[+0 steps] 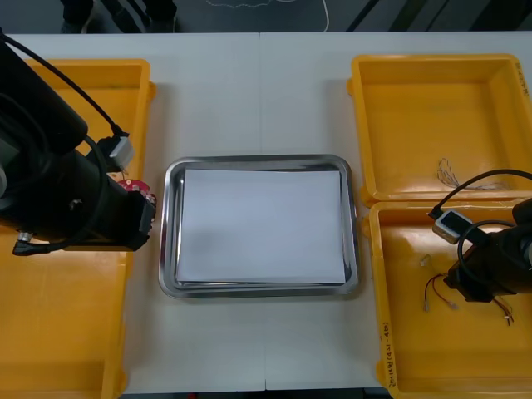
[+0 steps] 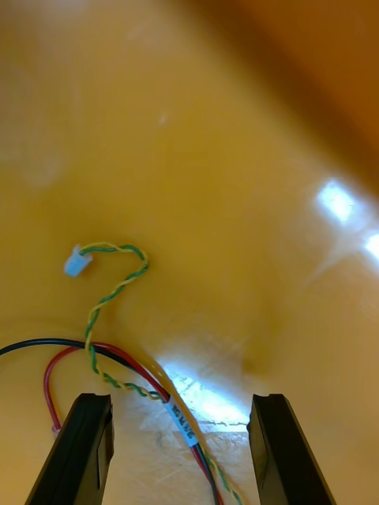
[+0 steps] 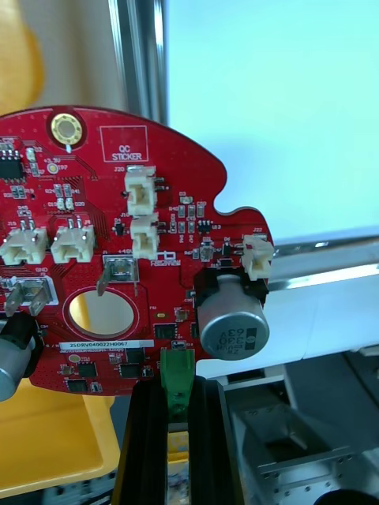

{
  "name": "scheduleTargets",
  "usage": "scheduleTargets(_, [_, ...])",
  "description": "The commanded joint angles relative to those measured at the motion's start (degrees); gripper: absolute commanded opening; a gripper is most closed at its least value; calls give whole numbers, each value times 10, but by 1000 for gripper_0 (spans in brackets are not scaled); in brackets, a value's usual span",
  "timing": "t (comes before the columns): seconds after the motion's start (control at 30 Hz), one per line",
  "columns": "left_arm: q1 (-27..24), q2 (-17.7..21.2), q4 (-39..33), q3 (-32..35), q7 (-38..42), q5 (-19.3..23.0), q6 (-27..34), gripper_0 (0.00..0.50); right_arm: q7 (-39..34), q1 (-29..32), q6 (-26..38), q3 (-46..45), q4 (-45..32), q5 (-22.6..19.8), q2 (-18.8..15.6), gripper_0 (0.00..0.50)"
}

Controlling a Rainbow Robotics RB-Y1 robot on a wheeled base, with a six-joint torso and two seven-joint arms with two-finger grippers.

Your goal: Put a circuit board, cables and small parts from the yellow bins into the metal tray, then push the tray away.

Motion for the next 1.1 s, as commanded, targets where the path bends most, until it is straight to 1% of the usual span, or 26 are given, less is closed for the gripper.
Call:
scheduleTargets(0.03, [-74, 14, 1, -71, 55, 11, 4, 0, 23, -5, -4, 13, 0, 5, -23, 500])
scheduleTargets(0.13, [-102, -1, 18, -110, 64, 5, 4, 0, 25, -4, -5, 17, 2, 6, -23, 500])
scheduleTargets(0.2, [-114, -20, 31, -131, 63, -14, 4, 0, 25, -4, -6, 23, 2, 13, -23, 500])
scheduleTargets(0.23, [-115, -24, 34, -134, 62, -20, 4, 0, 25, -4, -7, 24, 2, 15, -23, 500])
scheduleTargets(0.3, [-115, -49, 46, -148, 55, -49, 4, 0, 25, -4, -8, 29, 2, 25, -22, 500])
scheduleTargets(0.33, [-115, -54, 48, -151, 53, -56, 4, 0, 26, -4, -9, 29, 3, 26, -23, 500])
scheduleTargets(0.43, [-115, -93, 70, -172, 22, -100, 4, 0, 28, -3, -19, 33, 11, 27, -23, 500])
scheduleTargets(0.47, [-115, -97, 74, -174, 21, -104, 4, 0, 28, -3, -21, 34, 13, 27, -23, 500])
scheduleTargets(0.53, [-115, -123, 91, -185, 15, -129, 4, 0, 30, -3, -28, 39, 18, 27, -23, 500])
scheduleTargets(0.67, [-115, -153, 119, -206, 7, -160, 4, 0, 31, -3, -38, 46, 22, 30, -23, 500])
scheduleTargets(0.8, [-114, -180, 151, -218, 1, -180, 4, 0, 31, -3, -37, 46, 23, 31, -23, 500])
scheduleTargets(0.97, [-114, -195, 177, -228, -1, -188, 4, 0, 31, -3, -38, 46, 25, 31, -23, 500])
scheduleTargets(1.0, [-113, -196, 179, -229, -2, -188, 4, 0, 31, -3, -38, 47, 25, 31, -23, 436])
scheduleTargets(1.03, [-113, -198, 188, -232, -2, -187, 4, 0, 31, -3, -38, 46, 26, 31, -23, 303])
scheduleTargets(1.07, [-113, -199, 190, -233, -2, -186, 4, 0, 30, -3, -37, 46, 26, 31, -22, 255])
scheduleTargets(1.1, [-113, -200, 195, -235, -3, -186, 4, 0, 28, -3, -37, 46, 26, 32, -22, 169])
